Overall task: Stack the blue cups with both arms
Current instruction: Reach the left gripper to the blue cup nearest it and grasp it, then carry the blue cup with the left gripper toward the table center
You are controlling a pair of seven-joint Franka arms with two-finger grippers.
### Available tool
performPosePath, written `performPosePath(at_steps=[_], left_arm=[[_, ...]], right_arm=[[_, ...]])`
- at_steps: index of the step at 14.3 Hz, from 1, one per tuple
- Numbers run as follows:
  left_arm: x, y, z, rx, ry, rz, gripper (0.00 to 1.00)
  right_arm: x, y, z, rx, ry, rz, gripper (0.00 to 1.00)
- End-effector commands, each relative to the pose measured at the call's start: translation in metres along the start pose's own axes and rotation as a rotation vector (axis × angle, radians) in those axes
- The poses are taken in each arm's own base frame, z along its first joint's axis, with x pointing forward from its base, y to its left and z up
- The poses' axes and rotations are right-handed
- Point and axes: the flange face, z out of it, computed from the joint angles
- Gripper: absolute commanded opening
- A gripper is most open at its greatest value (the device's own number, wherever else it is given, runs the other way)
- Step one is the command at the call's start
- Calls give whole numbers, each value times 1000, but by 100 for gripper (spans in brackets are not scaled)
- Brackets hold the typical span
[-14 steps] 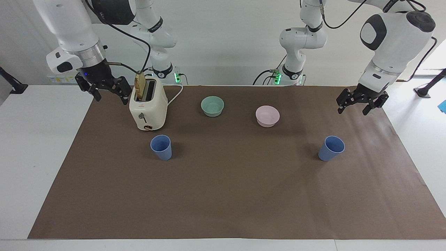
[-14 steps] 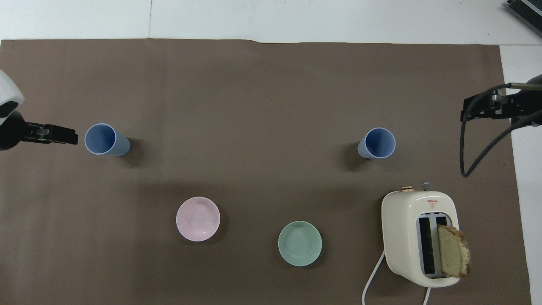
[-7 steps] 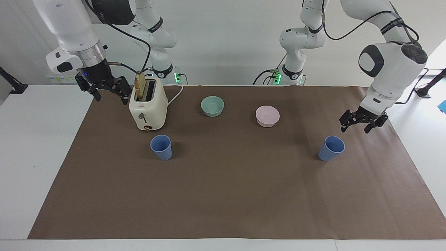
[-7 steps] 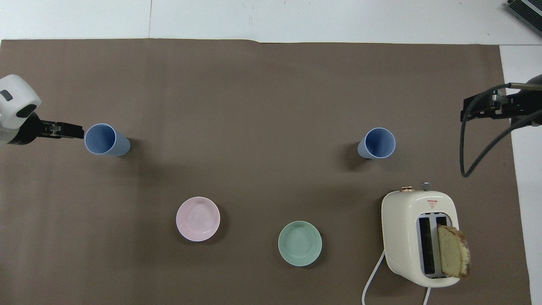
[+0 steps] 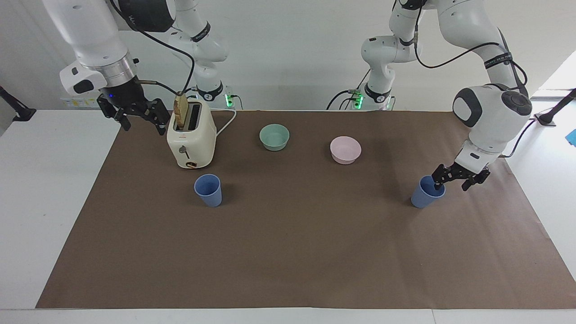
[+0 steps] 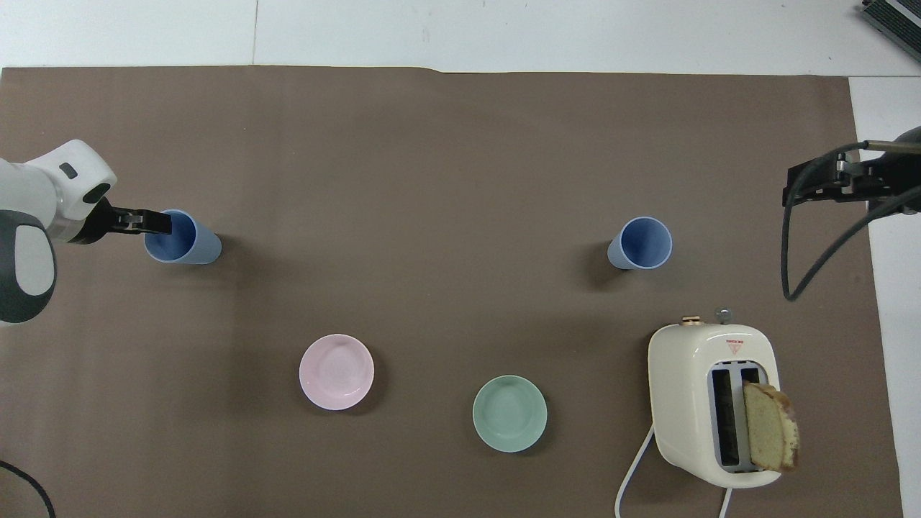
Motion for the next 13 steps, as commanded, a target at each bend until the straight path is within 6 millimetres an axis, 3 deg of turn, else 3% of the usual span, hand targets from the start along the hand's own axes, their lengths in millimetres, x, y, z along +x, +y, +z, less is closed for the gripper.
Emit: performPosePath(at_steps=[1, 2, 3, 5, 6, 10, 12, 13], left_arm=[[-14, 3, 14, -21, 14, -14, 85], [-14, 3, 16, -23, 11, -15, 77], [-15, 3, 16, -25, 7, -16, 64], [-16, 4, 16, -28, -4, -13, 17], [-17, 4, 17, -29, -11, -14, 1], [-16, 11, 13, -41, -46, -1, 0], [-9, 15, -3, -43, -37, 7, 0], [-5, 31, -10, -47, -35, 30, 0]], right_arm=[[-5, 1, 0, 16, 6, 12, 100], [-6, 1, 0, 15, 6, 17, 100], [-5, 1, 0, 16, 6, 17, 100], [-5, 0, 0, 17, 5, 17, 100], [-5, 0, 0, 17, 5, 17, 100], [-6, 0, 0, 17, 5, 14, 100], [-6, 0, 0, 17, 5, 14, 100], [-6, 0, 0, 17, 5, 14, 100]])
